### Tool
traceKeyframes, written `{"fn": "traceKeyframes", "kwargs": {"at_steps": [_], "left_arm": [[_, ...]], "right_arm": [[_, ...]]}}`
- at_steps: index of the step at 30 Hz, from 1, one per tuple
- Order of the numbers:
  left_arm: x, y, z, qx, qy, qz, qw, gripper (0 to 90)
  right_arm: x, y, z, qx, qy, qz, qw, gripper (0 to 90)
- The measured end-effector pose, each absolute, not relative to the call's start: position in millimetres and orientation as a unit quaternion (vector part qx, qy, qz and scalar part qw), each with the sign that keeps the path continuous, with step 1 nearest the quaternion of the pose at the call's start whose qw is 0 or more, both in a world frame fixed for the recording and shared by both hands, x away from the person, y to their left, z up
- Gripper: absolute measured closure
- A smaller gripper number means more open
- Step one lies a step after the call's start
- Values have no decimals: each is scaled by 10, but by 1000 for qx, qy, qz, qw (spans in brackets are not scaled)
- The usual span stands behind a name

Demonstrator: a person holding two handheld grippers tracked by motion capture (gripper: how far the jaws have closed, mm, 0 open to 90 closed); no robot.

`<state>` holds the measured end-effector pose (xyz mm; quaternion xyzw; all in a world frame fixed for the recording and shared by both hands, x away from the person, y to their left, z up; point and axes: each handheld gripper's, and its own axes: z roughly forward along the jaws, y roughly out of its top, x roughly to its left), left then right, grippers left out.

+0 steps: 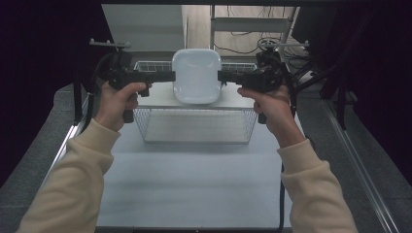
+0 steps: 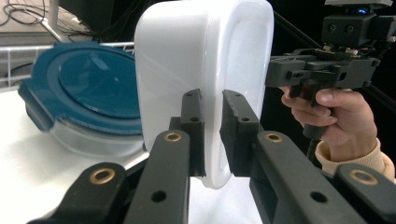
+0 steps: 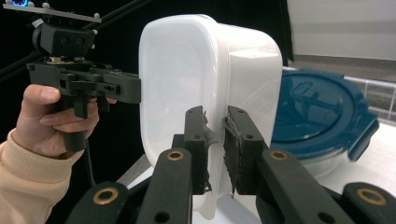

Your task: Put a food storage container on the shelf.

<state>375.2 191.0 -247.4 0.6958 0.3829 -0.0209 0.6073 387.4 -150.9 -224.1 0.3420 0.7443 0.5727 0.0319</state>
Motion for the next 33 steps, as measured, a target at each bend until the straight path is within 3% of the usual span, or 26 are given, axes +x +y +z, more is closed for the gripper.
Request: {"fn": "traceKeyframes", "kwargs": {"at_steps": [19, 33], "left_arm": [[4308, 1920, -2512, 688, 424, -61, 585, 797], [4677, 1933, -2584, 636, 472, -127, 597, 782]], "right_arm": [[4423, -1481, -2249, 387, 739, 551, -9, 785], [4809, -1522, -2348, 436, 707, 552, -69, 727]]}}
